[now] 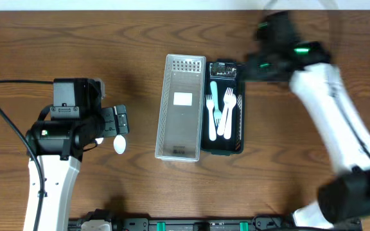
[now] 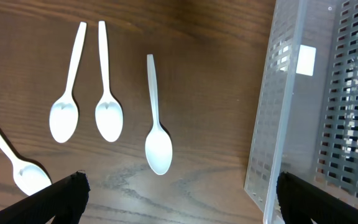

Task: Pack container
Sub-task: 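Carry the fork into the dark basket and release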

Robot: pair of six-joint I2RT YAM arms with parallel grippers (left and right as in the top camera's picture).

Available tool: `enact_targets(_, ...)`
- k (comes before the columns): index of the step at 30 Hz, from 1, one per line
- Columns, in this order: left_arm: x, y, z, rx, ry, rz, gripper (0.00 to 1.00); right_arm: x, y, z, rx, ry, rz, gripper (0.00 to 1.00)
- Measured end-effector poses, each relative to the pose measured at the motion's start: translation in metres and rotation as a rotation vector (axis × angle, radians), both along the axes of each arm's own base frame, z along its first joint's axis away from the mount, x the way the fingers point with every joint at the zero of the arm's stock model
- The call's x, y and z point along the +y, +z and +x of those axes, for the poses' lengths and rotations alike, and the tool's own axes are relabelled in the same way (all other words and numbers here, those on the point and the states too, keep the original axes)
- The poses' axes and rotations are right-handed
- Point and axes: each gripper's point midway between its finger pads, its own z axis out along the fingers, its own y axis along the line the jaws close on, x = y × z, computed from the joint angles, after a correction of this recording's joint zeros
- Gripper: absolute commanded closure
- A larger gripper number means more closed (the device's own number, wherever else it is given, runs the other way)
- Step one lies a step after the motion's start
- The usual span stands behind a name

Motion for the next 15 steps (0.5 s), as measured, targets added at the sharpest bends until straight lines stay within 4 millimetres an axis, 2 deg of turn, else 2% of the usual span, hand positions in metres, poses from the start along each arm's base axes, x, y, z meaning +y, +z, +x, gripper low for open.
enact_targets(1,0.001,-0.001,0.000,0.002,-0.001,0.005,0.02,-0.015,0.011,-0.001,-0.024,-0.035,-0.002,0.32)
enact_targets(3,0.004,-0.006,0.002,0.021,-0.001,0.027,0.02,-0.056,0.036,-0.007,-0.066,-0.132,-0.018,0.30)
enact_targets(4,0.005,-0.010,0.004,0.037,0.003,0.035,0.02,-0.077,0.043,-0.013,-0.069,-0.177,-0.029,0.30)
enact_targets(6,0.008,-0.021,0.009,0.074,0.007,0.049,0.02,-0.102,0.046,-0.023,-0.053,-0.229,-0.051,0.30)
enact_targets(8,0.009,-0.035,0.015,0.116,0.008,0.056,0.02,-0.120,0.040,-0.031,-0.015,-0.262,-0.067,0.30)
enact_targets(11,0.009,-0.058,0.025,0.180,0.007,0.062,0.02,-0.138,0.026,-0.036,0.029,-0.295,-0.075,0.30)
enact_targets(15,0.010,-0.088,0.038,0.246,0.011,0.068,0.02,-0.147,0.012,-0.041,0.071,-0.308,-0.081,0.30)
